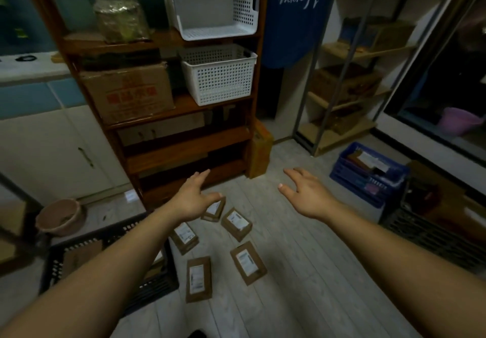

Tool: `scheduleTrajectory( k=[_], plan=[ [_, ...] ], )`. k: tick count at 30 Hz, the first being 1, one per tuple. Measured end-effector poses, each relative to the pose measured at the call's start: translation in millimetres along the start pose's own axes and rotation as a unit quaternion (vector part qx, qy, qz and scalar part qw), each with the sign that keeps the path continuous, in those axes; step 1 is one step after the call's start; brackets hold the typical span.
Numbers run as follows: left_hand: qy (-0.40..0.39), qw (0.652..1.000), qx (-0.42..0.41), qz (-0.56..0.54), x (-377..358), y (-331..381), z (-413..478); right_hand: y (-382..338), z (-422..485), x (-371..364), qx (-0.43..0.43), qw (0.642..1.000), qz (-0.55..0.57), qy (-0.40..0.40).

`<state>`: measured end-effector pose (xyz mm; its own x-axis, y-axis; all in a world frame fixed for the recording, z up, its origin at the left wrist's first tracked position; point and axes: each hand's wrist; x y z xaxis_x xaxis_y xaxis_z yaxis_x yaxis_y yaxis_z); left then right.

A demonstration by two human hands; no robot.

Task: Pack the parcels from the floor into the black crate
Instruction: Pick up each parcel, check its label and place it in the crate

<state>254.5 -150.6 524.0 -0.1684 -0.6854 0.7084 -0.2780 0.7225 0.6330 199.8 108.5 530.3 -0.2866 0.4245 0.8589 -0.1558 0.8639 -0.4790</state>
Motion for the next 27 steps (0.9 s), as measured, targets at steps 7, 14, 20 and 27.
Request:
scheduleTrajectory(
  k=[7, 14, 20, 27],
  plan=[
    [0.010, 0.999, 0.037, 0.000, -0.7, 2.1, 91.6, 11.6, 95.5, -13.9, 0.028, 0.998, -0.011, -0.054],
    [-0.028, 0.997, 0.067, -0.030, -21.0, 23.3, 213.9, 61.3, 182.0, 3.0, -0.013, 0.995, -0.027, -0.097],
    [-0.037, 0.990, 0.119, -0.071, -41.7, 25.2, 263.7, 99.0, 250.5, 12.0, -0.011, 0.990, -0.038, -0.135],
    [0.031, 0.958, 0.252, -0.131, -75.5, 15.7, 290.7, 123.7, 346.4, -25.0, 0.068, 0.966, -0.052, -0.243]
  ],
)
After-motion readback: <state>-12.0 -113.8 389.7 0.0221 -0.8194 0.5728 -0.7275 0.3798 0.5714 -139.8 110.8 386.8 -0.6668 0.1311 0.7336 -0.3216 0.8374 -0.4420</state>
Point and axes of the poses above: each hand's wrist, its own z-axis towards the middle knuckle, its own x-axis out of the back of the hand, y = z × x, and after that the axes turned 6 degrees about z, right-handed
